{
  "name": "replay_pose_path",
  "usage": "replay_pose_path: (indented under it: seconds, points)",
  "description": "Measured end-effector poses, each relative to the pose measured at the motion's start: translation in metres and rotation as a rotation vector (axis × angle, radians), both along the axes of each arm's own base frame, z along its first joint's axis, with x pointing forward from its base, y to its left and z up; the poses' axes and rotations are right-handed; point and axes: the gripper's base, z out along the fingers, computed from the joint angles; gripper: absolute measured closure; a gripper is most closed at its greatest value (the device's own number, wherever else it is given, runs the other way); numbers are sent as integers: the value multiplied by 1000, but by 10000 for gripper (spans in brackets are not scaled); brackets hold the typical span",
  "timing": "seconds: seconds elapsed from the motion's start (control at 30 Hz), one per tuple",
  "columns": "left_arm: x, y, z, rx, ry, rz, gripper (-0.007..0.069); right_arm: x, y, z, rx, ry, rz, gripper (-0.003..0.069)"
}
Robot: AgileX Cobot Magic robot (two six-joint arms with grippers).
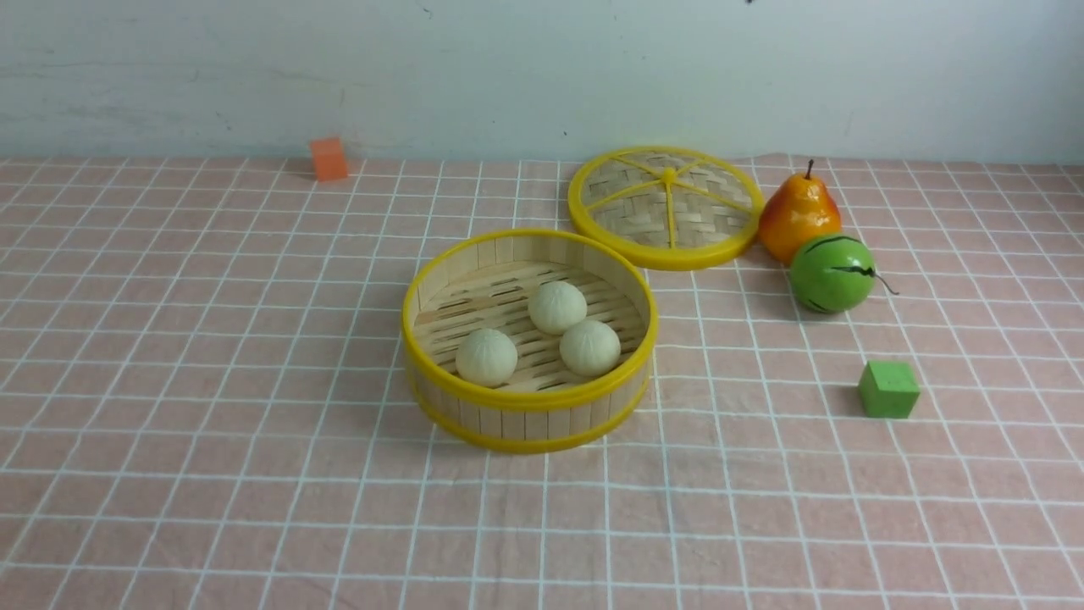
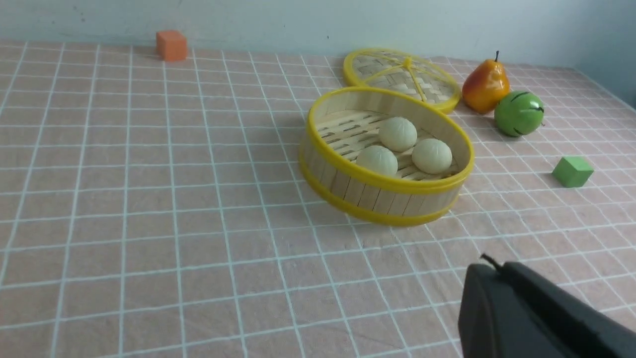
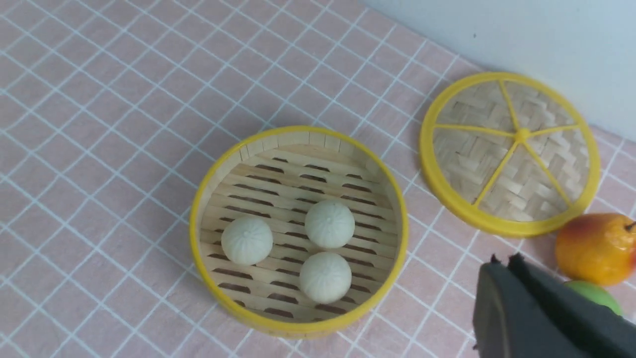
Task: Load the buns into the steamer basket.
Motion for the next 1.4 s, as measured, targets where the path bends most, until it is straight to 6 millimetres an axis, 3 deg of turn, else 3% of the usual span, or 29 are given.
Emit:
replay_pose_path:
  seconds: [0.07, 0.13, 0.17, 0.2, 0.33, 0.5, 0.6, 0.93, 1.4]
  points:
    - [6, -3, -16, 24, 41, -1, 638, -37, -17, 13, -8, -23, 15, 679]
    - [10, -6, -29, 44, 75, -2, 638, -73, -34, 15, -20, -20, 22, 679]
    - [10, -6, -30, 46, 78, -2, 638, -76, -36, 14, -21, -18, 22, 679]
    - [11, -7, -34, 53, 89, -2, 638, -93, -43, 15, -19, -24, 23, 679]
    - [14, -9, -42, 55, 89, -7, 638, -150, -70, -9, 27, -73, 12, 677]
    - [15, -9, -41, 51, 80, -9, 638, -191, -89, -34, 104, -190, -1, 676]
    - [15, -9, -41, 50, 77, -10, 638, -218, -102, -62, 147, -266, -13, 673]
    - [15, -9, -41, 50, 77, -10, 638, -249, -116, -108, 186, -285, -13, 665]
    - [15, -9, -41, 50, 77, -10, 635, -240, -113, -154, 129, -187, -24, 670]
